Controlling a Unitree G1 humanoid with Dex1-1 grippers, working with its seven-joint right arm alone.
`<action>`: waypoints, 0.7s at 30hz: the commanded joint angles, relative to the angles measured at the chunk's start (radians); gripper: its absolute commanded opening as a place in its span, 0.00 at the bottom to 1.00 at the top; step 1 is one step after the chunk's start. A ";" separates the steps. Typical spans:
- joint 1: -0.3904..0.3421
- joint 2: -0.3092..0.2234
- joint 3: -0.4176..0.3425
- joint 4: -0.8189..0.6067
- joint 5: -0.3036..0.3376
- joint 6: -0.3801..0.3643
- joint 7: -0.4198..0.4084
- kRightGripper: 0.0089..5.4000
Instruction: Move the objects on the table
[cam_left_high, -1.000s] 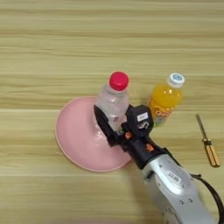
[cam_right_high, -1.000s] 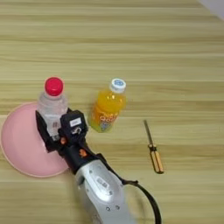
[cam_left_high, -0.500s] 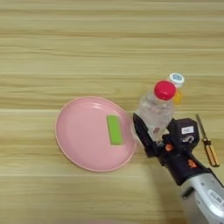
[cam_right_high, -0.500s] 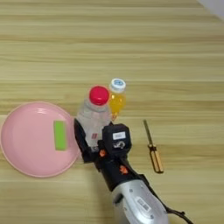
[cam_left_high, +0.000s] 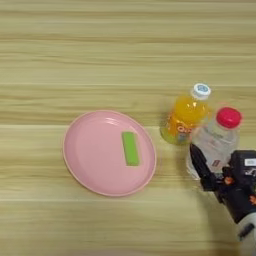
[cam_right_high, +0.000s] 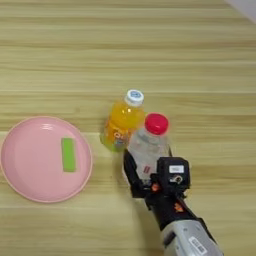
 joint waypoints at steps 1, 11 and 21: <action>-0.054 -0.035 -0.042 0.025 0.004 -0.094 0.007 0.58; -0.095 -0.032 -0.046 0.146 -0.019 -0.167 0.007 0.58; -0.101 -0.027 -0.023 0.180 -0.025 -0.193 0.007 0.58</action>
